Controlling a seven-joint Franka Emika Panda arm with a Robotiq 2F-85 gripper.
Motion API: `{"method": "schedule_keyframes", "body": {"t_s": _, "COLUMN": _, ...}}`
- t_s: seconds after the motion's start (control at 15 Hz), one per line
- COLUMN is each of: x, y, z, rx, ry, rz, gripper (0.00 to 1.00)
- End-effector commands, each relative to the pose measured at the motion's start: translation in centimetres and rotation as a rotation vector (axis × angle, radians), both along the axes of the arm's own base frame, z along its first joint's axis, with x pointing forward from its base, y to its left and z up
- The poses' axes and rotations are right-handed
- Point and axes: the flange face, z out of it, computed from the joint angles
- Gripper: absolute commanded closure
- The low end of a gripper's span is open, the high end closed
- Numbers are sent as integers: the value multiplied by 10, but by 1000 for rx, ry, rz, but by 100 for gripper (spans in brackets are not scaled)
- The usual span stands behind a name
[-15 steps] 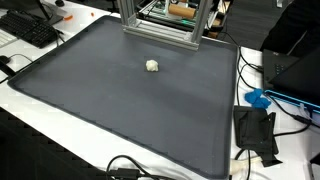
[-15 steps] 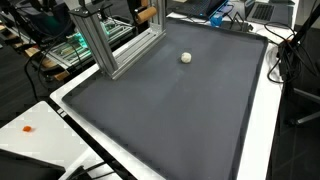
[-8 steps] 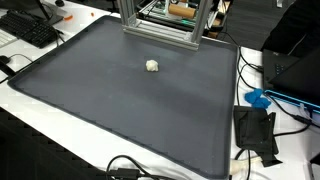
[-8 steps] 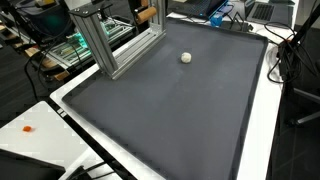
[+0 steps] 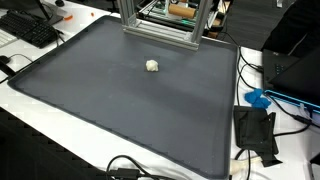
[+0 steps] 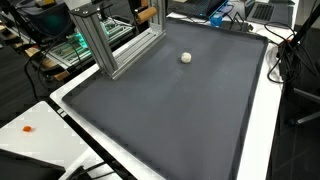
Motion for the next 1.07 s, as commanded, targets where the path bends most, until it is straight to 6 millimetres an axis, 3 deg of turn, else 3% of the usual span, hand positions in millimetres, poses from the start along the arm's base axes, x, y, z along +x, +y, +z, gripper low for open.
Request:
{"method": "schedule_keyframes", "body": {"t_s": 0.0, "x": -11, "y": 43, "z": -4, "rx": 51, "ry": -27, "rz": -10, "gripper": 0}}
{"method": "schedule_keyframes", "body": {"t_s": 0.2, "x": -16, "y": 75, "z": -11, "rx": 50, "ry": -32, "rz": 16, "gripper": 0}}
{"method": "schedule_keyframes", "body": {"t_s": 0.47, "x": -27, "y": 100, "z": -17, "rx": 47, "ry": -29, "rz": 20, "gripper": 0}}
{"method": "schedule_keyframes", "body": {"t_s": 1.0, "x": -46, "y": 118, "z": -24, "rx": 34, "ry": -26, "rz": -3, "gripper": 0}}
